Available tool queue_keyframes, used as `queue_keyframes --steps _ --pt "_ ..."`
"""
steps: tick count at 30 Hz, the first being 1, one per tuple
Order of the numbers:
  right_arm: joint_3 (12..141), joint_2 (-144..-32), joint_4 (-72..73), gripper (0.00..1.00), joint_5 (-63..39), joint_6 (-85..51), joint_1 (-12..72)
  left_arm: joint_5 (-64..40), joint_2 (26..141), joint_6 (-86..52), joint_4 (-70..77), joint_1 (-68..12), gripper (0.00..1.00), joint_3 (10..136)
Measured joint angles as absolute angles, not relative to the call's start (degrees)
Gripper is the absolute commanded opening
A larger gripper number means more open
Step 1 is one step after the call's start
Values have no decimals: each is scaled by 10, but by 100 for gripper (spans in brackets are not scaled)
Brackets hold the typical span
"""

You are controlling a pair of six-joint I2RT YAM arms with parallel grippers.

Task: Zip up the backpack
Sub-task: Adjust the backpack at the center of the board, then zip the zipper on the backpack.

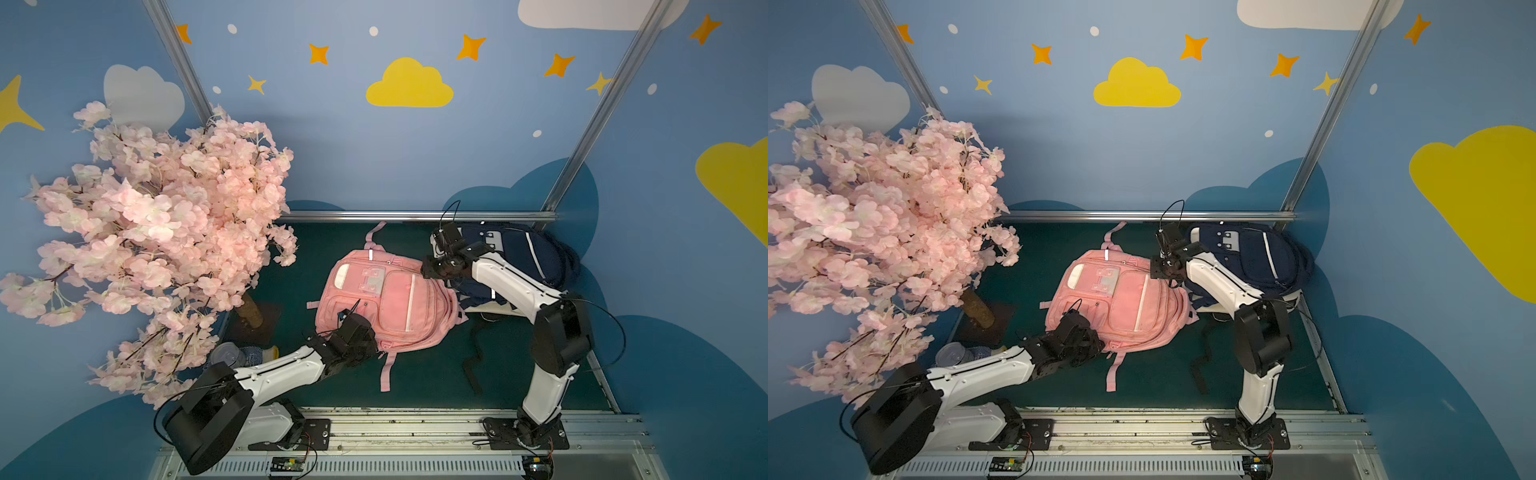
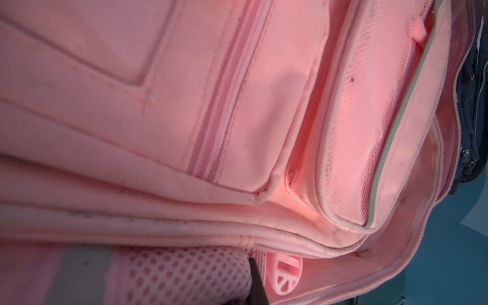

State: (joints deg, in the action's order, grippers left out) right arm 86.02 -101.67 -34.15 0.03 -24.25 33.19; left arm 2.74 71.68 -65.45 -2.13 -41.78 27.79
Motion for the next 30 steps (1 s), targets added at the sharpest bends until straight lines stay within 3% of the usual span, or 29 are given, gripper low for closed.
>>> queue_keyframes --steps 3,7,13,22,30 --pt "773 -914 -321 55 -16 -266 377 29 721 -664 -20 -418 6 280" --pt "652 -814 -256 55 -20 -310 472 23 733 -673 -4 -418 27 282" --pt "529 -800 -188 52 6 -388 578 10 722 -674 -10 -418 50 291" --pt "544 -896 -138 46 39 -469 667 48 596 -674 -66 -398 53 254" --pt "586 -957 -166 45 43 -535 681 56 567 -671 -87 -354 53 225"
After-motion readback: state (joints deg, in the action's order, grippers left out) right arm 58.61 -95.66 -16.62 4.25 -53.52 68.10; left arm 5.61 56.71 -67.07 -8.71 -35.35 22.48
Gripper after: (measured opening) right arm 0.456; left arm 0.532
